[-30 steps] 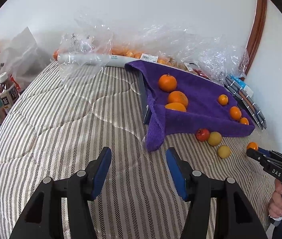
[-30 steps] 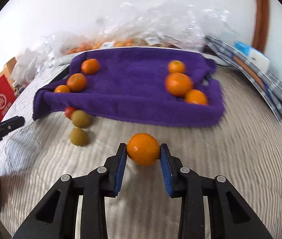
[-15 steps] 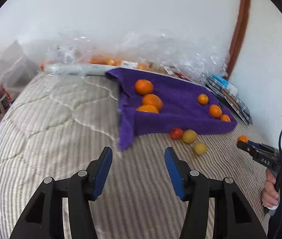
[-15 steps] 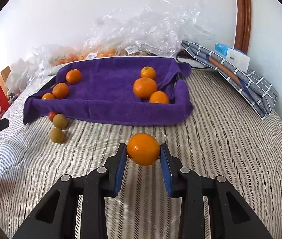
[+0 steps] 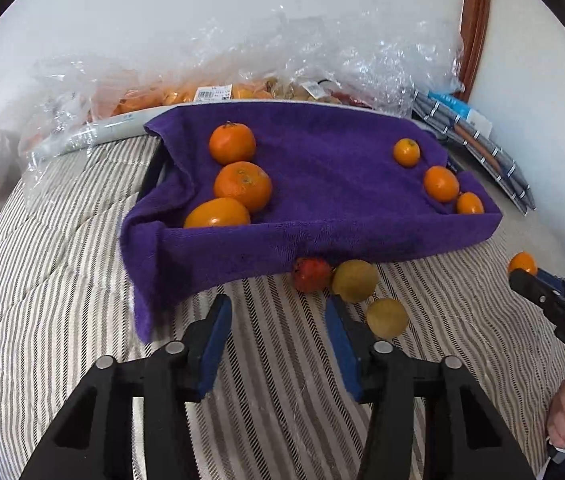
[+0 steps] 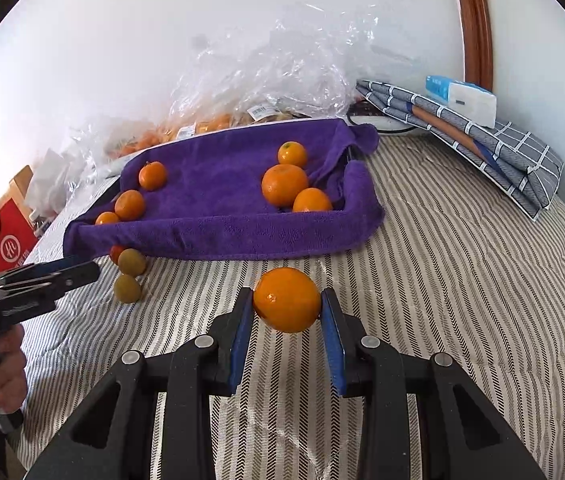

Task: Organize fruits
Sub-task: 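Grasp the small red fruit with the left gripper while the right holds its orange, then carry the red fruit with the left gripper while the right carries its orange over the towel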

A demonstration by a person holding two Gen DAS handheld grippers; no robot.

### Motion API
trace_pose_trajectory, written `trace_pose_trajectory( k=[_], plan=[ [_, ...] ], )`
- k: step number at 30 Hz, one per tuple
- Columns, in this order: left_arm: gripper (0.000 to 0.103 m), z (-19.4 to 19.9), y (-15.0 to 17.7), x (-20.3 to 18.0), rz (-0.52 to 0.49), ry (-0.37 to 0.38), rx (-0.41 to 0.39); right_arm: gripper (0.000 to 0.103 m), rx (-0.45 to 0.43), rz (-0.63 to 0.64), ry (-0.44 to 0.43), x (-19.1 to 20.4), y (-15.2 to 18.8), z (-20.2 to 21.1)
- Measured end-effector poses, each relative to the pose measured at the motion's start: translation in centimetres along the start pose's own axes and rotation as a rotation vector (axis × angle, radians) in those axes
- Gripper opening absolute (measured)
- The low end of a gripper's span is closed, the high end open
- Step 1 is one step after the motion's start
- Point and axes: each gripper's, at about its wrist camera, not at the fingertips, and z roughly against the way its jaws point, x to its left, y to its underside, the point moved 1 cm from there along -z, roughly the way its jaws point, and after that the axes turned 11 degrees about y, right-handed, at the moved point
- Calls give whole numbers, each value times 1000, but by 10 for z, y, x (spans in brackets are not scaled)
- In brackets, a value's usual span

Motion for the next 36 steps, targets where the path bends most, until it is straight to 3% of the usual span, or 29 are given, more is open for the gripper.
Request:
trace_pose_trajectory(
  k=[11, 16, 24, 31, 36],
  plan=[
    [40, -18, -10, -6, 43, 36, -1, 33, -5, 8, -42, 0, -1, 0],
    [23, -23, -12, -11, 41, 45, 3, 33, -7, 6, -46, 0, -1, 0],
    [23, -10, -9, 0, 89, 142, -60, 33, -8, 8, -42, 0, -1, -1],
    [23, 3, -4, 12, 140, 168, -122, 33, -20, 7, -34, 0, -1, 2],
    [23, 2, -5, 7, 125, 166, -116, 33, -22, 6, -33, 0, -1, 2]
  ],
)
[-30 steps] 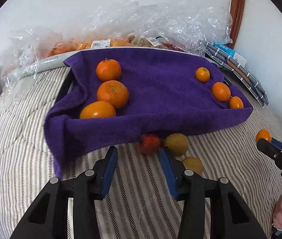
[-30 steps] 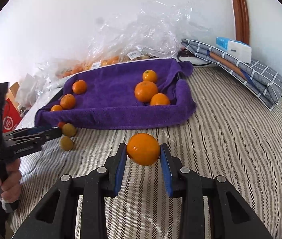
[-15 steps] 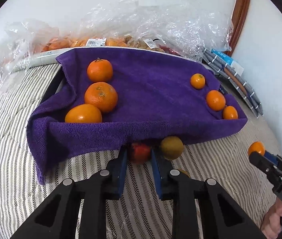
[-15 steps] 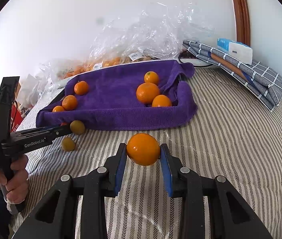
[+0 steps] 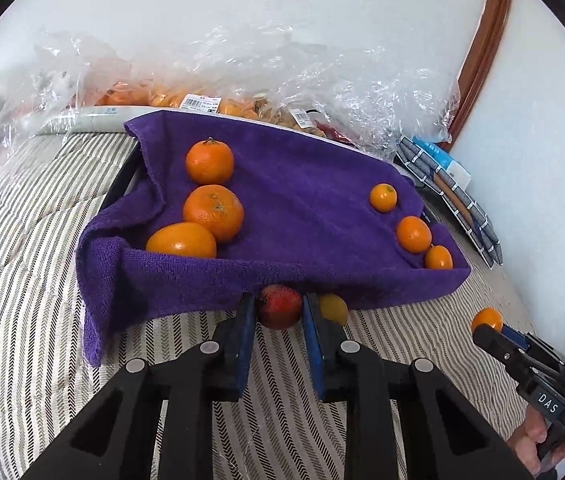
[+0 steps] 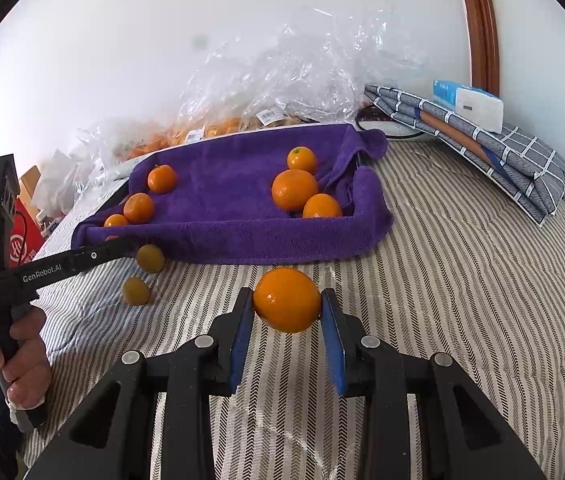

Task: Organize fruits
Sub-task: 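Carry the red fruit with the left gripper while the right carries its orange over the towel, then open both grippers to set the red fruit and orange on the towel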

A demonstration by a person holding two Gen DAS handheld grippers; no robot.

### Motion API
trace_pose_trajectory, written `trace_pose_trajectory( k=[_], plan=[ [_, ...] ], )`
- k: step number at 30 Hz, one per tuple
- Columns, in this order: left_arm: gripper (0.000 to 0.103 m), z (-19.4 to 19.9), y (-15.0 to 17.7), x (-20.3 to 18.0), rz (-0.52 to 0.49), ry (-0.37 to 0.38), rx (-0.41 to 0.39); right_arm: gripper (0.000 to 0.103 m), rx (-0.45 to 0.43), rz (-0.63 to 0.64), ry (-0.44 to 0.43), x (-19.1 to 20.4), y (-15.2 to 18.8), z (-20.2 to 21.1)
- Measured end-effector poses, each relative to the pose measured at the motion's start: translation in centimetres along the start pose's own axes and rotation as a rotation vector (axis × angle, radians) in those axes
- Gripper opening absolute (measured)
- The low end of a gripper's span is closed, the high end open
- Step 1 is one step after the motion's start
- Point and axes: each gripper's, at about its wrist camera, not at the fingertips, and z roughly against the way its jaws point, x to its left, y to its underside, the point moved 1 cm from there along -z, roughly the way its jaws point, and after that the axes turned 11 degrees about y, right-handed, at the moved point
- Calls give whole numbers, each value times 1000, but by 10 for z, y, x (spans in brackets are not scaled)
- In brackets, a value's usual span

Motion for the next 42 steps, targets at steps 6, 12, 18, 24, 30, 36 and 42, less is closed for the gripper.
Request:
trace_pose_trajectory(
  k=[6, 12, 18, 24, 30, 36, 42],
  plan=[
    [23, 1, 0, 1, 5, 7, -6, 33, -5, -9, -8, -2, 0, 0],
    [23, 8, 2, -5, -13, 35, -25, 33, -19, -11, -27, -2, 0, 4],
    [23, 30, -7, 4, 17, 65, -98, 33, 1, -37, -23, -4, -4, 2],
    [23, 50, -26, 24, 58, 21, -125, 33, -60, -13, -37, 5, -32, 20],
    [23, 55, -56, 30, 44, -41, -153, 33, -117, 19, -21, 12, -72, 16],
    [23, 34, -84, 32, 51, -44, -152, 33, -111, 11, 6, 9, -103, -15],
    [23, -13, -99, 34, 56, -54, -97, 33, -88, 47, 25, 14, -123, -55]
  ],
)
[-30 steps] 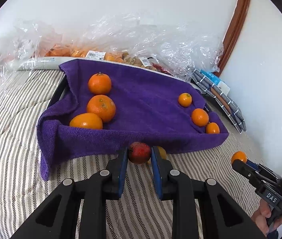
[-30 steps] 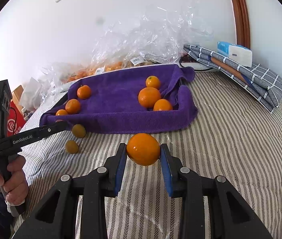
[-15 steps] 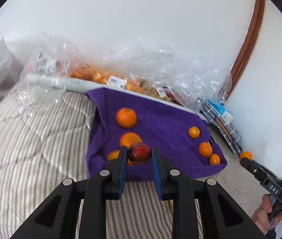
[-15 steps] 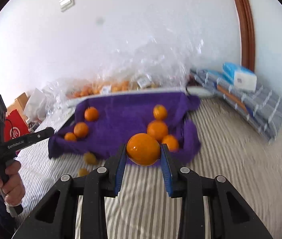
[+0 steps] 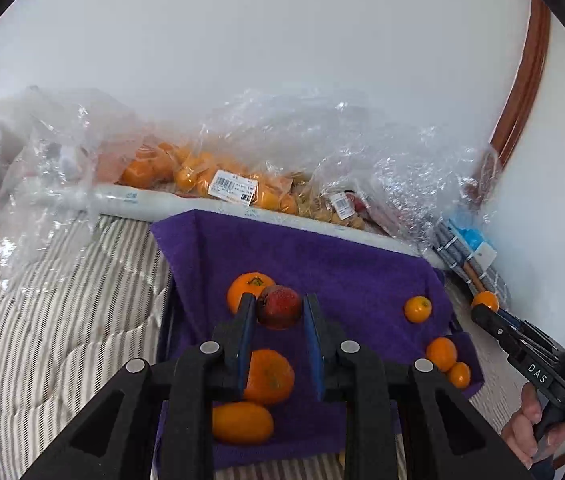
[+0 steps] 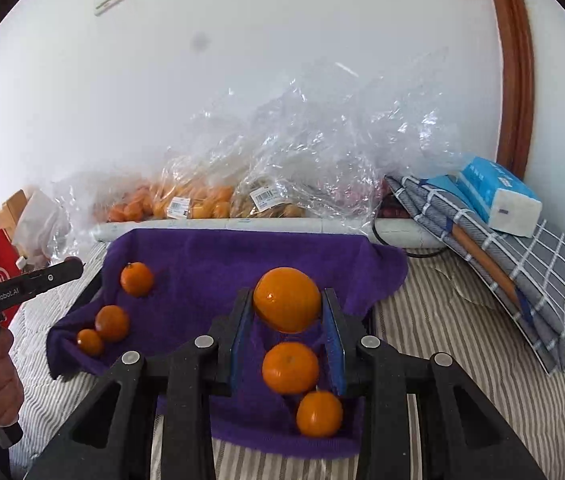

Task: Organize fruits
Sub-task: 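Open both grippers to set the red fruit and orange on the towel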

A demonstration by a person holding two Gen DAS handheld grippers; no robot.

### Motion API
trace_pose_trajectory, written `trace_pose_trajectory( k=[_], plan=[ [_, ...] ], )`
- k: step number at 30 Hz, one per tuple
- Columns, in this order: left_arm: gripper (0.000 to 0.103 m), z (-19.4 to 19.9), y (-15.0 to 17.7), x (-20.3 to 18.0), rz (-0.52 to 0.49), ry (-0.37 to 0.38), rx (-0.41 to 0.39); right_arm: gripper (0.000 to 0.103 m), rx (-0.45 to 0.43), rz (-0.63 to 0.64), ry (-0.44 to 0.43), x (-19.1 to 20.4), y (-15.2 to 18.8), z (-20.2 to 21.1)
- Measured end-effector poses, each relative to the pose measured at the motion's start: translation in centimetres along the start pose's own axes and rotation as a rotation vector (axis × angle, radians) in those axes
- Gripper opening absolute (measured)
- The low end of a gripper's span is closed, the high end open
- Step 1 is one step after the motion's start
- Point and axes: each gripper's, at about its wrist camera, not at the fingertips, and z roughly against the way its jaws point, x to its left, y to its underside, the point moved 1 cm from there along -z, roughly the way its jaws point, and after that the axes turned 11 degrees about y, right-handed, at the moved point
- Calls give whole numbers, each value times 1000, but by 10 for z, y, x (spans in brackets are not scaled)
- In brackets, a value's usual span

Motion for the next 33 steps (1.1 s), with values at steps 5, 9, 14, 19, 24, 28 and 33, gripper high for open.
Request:
trace_pose_trajectory(
  k=[5, 9, 14, 19, 24, 28, 33],
  plan=[
    [23, -25, 9, 11, 20, -19, 25, 33, 77, -16, 15, -3, 4, -39],
    [23, -30, 16, 17, 20, -22, 43, 33, 134, -36, 9, -5, 13, -56],
    [23, -32, 17, 18, 38, 5, 53, 34, 150, -13, 9, 2, 18, -62],
    [23, -34, 19, 17, 31, 5, 62, 34, 132, 5, 17, 6, 18, -61],
    [23, -35, 19, 14, 9, -11, 59, 48, 101, -4, 6, 6, 17, -52],
    [23, -36, 19, 17, 29, 7, 69, 58, 63, 24, 23, 10, 20, -40],
    [35, -33, 19, 18, 42, 16, 46, 63, 13, 56, 52, 16, 22, -29]
  ],
)
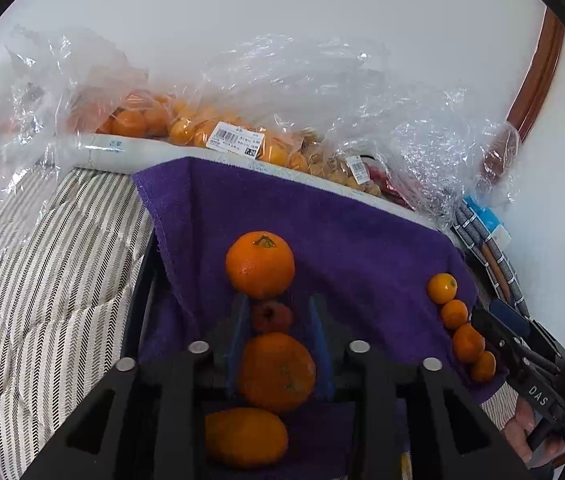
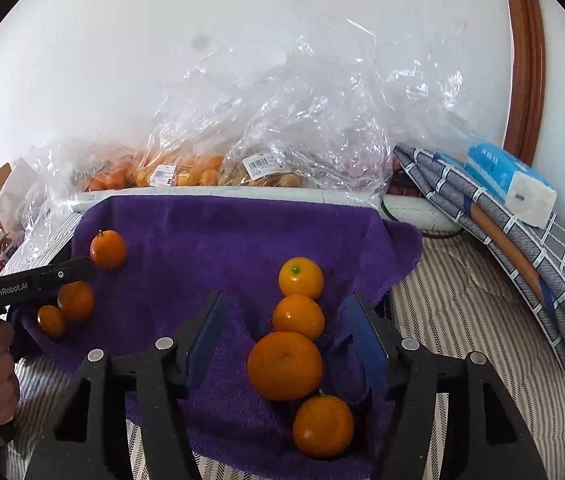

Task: Organize fruits
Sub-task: 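Open both grippers to set the red fruit and orange on the towel, then grasp a small yellow round fruit with the right gripper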

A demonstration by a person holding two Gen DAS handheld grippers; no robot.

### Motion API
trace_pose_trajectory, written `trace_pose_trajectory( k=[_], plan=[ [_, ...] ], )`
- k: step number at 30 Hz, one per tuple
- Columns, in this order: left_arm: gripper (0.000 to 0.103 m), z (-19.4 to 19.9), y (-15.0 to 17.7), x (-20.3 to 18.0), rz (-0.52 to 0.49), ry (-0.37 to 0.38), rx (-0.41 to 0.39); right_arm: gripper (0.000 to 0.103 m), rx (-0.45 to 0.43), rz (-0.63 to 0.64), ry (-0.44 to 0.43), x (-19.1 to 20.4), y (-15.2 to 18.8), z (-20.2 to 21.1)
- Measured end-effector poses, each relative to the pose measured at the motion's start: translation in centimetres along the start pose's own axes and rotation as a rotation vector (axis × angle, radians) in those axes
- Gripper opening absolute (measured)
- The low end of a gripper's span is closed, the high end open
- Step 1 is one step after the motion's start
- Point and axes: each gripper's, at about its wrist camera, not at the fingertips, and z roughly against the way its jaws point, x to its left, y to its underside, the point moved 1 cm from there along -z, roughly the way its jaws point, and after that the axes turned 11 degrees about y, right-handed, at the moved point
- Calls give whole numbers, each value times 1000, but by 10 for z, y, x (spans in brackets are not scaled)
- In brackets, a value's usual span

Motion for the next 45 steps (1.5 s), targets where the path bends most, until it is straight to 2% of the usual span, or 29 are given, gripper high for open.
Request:
trace_pose_trajectory(
  k=[8, 11, 13, 15, 21, 25, 28, 32, 35, 36, 38, 42, 45],
  plan=[
    [44, 17, 0, -4, -15, 4, -76, 63, -31, -16, -4, 4, -2, 17],
    [44, 27, -1, -8, -28, -3, -96, 60, -12, -61, -18, 3, -3, 34],
    [47, 35, 0, -8, -22, -1, -115, 60, -6, -38, 0, 11, 0, 50],
    [48, 46, 5, -6, -14, -6, -128, 59, -6, -15, 23, 21, 6, 65],
    [50, 90, 37, 12, -8, -45, -164, 49, 57, 15, -30, 52, 41, 92],
    [51, 115, 53, 25, -2, -75, -179, 42, 121, 33, -88, 75, 68, 92],
    [54, 130, 63, 35, 7, -106, -190, 41, 148, 48, -110, 91, 79, 87],
    [54, 136, 66, 49, 58, -111, -188, 41, 155, 92, -105, 108, 85, 81],
    [54, 134, 64, 50, 56, -115, -188, 41, 175, 108, -122, 118, 84, 74],
    [54, 134, 64, 50, 52, -112, -185, 38, 182, 123, -114, 122, 84, 70],
    [54, 133, 65, 48, 42, -109, -179, 26, 201, 152, -93, 129, 84, 64],
    [54, 128, 65, 43, 15, -110, -163, 25, 203, 151, -97, 130, 86, 66],
    [54, 126, 67, 36, -13, -105, -159, 25, 191, 115, -94, 115, 88, 71]
  ],
)
